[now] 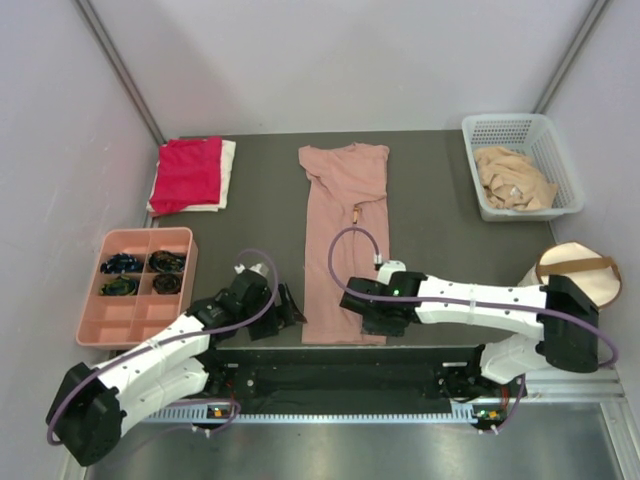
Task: Fold and stack the t-shirts
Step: Grab the bottom of the folded rectangular tshirt with both arms
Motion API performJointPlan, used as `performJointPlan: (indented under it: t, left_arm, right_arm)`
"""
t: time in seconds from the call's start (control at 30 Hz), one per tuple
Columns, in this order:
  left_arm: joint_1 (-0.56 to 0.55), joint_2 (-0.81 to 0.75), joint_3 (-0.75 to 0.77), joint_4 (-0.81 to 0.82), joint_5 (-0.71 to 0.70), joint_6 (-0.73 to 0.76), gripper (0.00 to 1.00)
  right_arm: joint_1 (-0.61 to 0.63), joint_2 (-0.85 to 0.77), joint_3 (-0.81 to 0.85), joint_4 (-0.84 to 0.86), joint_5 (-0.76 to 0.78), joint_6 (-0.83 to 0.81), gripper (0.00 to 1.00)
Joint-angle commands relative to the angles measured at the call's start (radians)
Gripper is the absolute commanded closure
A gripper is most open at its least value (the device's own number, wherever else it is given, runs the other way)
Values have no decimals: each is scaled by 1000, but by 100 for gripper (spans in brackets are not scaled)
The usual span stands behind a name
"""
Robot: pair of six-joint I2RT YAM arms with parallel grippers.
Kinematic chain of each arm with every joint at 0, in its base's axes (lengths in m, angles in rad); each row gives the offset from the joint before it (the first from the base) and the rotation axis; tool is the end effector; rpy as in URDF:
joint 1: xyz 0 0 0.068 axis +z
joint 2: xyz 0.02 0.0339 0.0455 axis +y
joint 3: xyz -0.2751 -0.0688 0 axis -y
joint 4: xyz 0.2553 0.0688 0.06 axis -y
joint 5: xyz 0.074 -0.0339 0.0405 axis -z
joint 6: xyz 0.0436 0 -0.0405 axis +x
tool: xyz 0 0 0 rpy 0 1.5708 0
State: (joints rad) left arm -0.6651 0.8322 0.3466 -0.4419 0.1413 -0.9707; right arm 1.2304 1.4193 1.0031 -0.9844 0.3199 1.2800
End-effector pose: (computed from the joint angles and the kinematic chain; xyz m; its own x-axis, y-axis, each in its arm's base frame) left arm 0.1212 -0.1029 0.1571 -0.9146 -0.3210 -0.2457 -0.1370 0.8180 -0.5587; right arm 0.0983 0.2365 0.2234 -0.9345 0.0854 -0.3455 0.0638 0.9953 0.0734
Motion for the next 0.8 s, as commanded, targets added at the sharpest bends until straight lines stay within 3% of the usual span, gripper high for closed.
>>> performJointPlan:
  t: [0.0,0.37,0.63,0.67,0.77]
  left_arm:
    - [-7,50,17,55,20,10,8]
    - [-90,120,5,126,-12,-37,30]
    - [-180,169,-3,158,-88,-83,36]
    - [-185,186,-1,164,-91,-85,38]
    - [-197,218,2,175,-106,-89,58]
  right_arm:
    - [14,-95,-52,-51,47,68,56]
    - [14,-175,-127,-62,53,117,56]
    - [14,-195,-139,-71,53,130,56]
    - [14,-197,-141,-74,54,130,56]
    - [14,-209,-146,-79,59,134,56]
